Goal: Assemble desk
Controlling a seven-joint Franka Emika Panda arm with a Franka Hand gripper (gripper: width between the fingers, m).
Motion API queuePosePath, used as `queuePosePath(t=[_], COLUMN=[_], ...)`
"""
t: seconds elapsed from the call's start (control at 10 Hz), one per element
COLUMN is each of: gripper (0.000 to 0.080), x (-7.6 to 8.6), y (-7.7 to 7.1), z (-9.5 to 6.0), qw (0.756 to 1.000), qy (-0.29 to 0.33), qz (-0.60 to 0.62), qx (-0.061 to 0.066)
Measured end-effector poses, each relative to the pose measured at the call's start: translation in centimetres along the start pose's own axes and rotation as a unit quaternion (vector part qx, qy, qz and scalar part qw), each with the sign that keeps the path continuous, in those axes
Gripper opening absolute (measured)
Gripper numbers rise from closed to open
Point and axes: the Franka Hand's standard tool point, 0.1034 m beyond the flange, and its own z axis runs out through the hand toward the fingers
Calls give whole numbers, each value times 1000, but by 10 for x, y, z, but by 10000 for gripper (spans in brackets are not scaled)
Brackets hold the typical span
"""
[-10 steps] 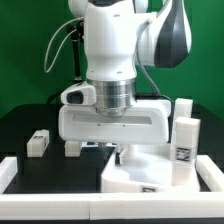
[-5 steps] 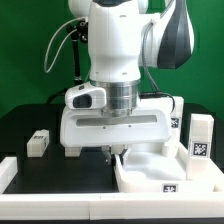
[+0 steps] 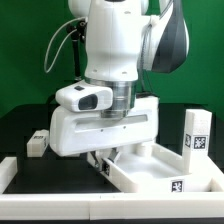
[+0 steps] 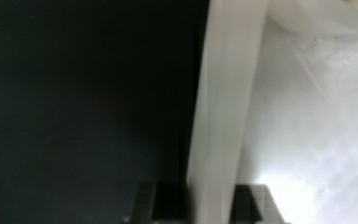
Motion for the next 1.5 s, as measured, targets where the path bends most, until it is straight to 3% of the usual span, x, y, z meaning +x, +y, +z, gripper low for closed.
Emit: queuePosePath(t=[0.3,0.6,0.7,0.8,1.0,1.1,1.5], gripper=[64,63,63,63,63,63,63], x=[-3,-3,9,17,59,71,66], y=[2,5,8,10,13,11,13], z=[-1,-1,-8,-12,-28,-33,-29], qw=[999,990,974,960,921,913,910], qy=[4,-1,10,13,27,34,29], qz=[-30,-137,-221,-274,-382,-399,-406], qx=[-22,-27,-48,-55,-74,-80,-79])
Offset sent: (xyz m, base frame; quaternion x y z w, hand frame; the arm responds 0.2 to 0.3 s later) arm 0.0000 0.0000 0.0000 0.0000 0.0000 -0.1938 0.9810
